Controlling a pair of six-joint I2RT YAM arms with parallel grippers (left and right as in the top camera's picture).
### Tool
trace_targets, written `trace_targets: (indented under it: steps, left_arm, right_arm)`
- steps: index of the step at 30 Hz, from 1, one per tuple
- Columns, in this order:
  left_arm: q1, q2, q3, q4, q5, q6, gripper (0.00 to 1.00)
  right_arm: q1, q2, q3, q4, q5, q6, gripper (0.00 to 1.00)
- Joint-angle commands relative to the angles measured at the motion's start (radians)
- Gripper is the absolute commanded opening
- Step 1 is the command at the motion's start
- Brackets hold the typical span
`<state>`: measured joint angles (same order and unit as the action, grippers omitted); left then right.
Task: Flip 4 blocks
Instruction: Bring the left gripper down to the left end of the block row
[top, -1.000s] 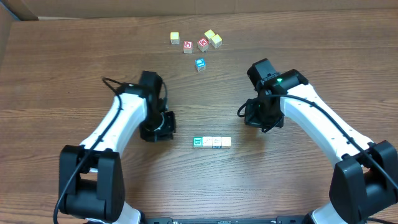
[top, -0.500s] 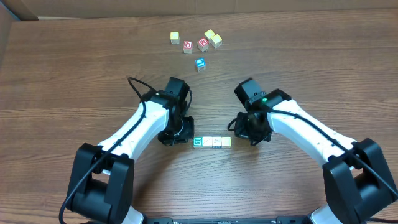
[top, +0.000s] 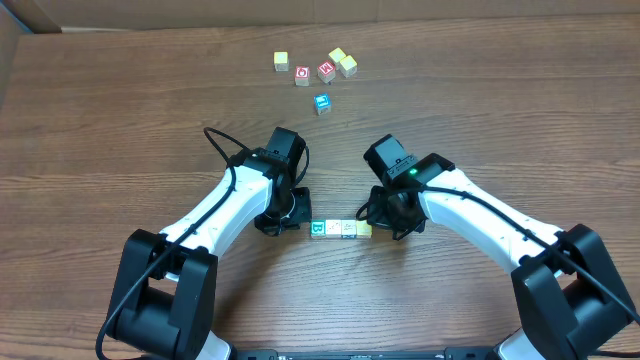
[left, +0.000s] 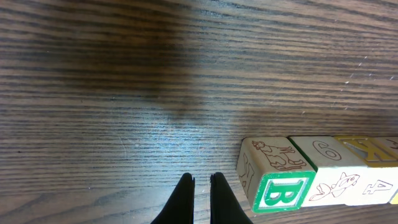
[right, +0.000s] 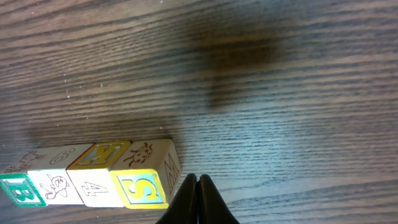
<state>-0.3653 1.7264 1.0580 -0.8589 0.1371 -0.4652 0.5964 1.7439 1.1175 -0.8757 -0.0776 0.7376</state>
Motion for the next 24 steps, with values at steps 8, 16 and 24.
trace_targets:
  steps: [8, 16, 24]
  left_arm:
    - [-0.011, 0.019, -0.042, 0.028, -0.009, -0.011, 0.04]
    - [-0.024, 0.019, -0.042, 0.039, 0.002, -0.011, 0.04]
    - [-0.047, 0.019, -0.042, 0.048, 0.000, -0.010, 0.04]
  right_arm:
    - [0.011, -0.019, -0.006, 0.011, 0.067, 0.056, 0.04]
    - [0.011, -0.019, -0.029, 0.034, 0.088, 0.055, 0.04]
    - [0.011, -0.019, -0.087, 0.112, 0.046, 0.019, 0.04]
